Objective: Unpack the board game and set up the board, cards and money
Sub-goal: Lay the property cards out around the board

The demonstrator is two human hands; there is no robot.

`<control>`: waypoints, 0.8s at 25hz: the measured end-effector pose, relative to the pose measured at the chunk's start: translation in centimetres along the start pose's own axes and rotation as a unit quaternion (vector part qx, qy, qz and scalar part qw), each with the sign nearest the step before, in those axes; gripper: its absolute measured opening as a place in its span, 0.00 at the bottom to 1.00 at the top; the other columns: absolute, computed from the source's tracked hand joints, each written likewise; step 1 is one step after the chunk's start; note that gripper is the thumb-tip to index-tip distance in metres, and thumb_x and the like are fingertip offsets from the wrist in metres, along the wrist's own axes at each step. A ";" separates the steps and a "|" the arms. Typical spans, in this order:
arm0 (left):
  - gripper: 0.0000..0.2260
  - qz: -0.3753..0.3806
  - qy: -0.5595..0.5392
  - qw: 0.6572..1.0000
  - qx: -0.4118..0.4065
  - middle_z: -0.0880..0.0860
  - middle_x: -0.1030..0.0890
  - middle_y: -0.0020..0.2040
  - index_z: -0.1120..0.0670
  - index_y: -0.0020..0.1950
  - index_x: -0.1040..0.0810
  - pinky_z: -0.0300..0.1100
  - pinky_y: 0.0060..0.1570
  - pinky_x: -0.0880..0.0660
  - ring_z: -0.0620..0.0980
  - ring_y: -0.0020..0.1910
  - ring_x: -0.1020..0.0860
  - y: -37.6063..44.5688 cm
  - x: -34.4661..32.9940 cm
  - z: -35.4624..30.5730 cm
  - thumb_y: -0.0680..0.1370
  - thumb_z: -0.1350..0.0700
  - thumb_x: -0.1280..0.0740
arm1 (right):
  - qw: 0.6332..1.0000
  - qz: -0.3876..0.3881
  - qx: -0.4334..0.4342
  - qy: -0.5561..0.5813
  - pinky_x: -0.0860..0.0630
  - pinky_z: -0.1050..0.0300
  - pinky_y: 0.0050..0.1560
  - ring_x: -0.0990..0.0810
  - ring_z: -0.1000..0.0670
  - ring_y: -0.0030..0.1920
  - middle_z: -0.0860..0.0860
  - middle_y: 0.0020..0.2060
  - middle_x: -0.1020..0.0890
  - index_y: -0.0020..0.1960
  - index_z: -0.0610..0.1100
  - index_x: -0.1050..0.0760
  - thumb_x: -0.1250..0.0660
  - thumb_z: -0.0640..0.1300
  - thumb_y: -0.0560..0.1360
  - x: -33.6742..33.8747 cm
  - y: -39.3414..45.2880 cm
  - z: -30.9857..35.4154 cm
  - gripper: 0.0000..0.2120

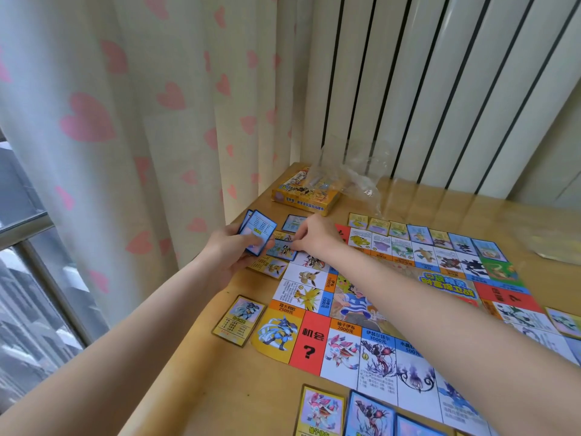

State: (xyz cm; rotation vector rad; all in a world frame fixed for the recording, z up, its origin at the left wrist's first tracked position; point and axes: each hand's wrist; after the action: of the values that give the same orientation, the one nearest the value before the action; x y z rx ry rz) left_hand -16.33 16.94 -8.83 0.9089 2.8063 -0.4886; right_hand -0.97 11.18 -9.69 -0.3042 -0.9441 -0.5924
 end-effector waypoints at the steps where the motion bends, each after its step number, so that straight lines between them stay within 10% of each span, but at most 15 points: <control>1: 0.13 0.008 0.004 1.000 0.002 0.60 0.20 0.52 0.59 0.57 0.28 0.37 0.39 0.19 0.51 0.44 0.18 -0.1 -0.1 0.2 0.75 0.69 0.36 | 1.000 -0.007 0.004 -0.020 0.27 0.56 0.41 0.21 0.48 0.45 0.46 0.48 0.18 0.47 0.39 0.18 0.28 0.42 0.71 -0.2 -0.2 0.1 0.07; 4: 0.11 0.023 0.014 1.000 0.007 0.58 0.19 0.49 0.59 0.55 0.27 0.37 0.38 0.19 0.50 0.43 0.18 -0.4 -0.5 0.3 0.74 0.68 0.34 | 0.994 -0.056 0.028 -0.091 0.28 0.55 0.40 0.22 0.45 0.49 0.45 0.49 0.20 0.49 0.38 0.22 0.31 0.42 0.73 0.0 -0.9 0.4 0.08; 13: 0.10 0.137 -0.009 0.989 0.056 0.58 0.17 0.41 0.61 0.53 0.24 0.41 0.40 0.20 0.52 0.37 0.18 -3.7 -4.9 -0.2 0.80 0.55 0.40 | 0.983 0.014 0.036 0.180 0.32 0.64 0.26 0.29 0.57 0.23 0.48 0.29 0.22 0.49 0.37 0.23 0.29 0.40 0.72 7.8 -7.2 -1.6 0.09; 20: 0.11 0.266 0.026 0.961 0.066 0.59 0.17 0.42 0.60 0.55 0.24 0.38 0.39 0.19 0.50 0.35 0.18 -8.1 -9.5 0.6 0.77 0.70 0.42 | 0.988 -0.045 0.055 0.135 0.36 0.70 0.25 0.30 0.60 0.21 0.48 0.29 0.24 0.49 0.37 0.23 0.28 0.37 0.71 13.1 -13.5 -5.7 0.08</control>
State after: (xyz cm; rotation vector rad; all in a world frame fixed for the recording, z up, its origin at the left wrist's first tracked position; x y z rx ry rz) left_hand -13.39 5.39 -5.04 1.6517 2.4353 -0.5723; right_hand 0.62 -6.94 -2.18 -0.0796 -0.7286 -0.6447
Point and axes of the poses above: each hand's wrist, its own y-axis towards the middle knuckle, its own x-axis out of the back of the hand, z = x × y
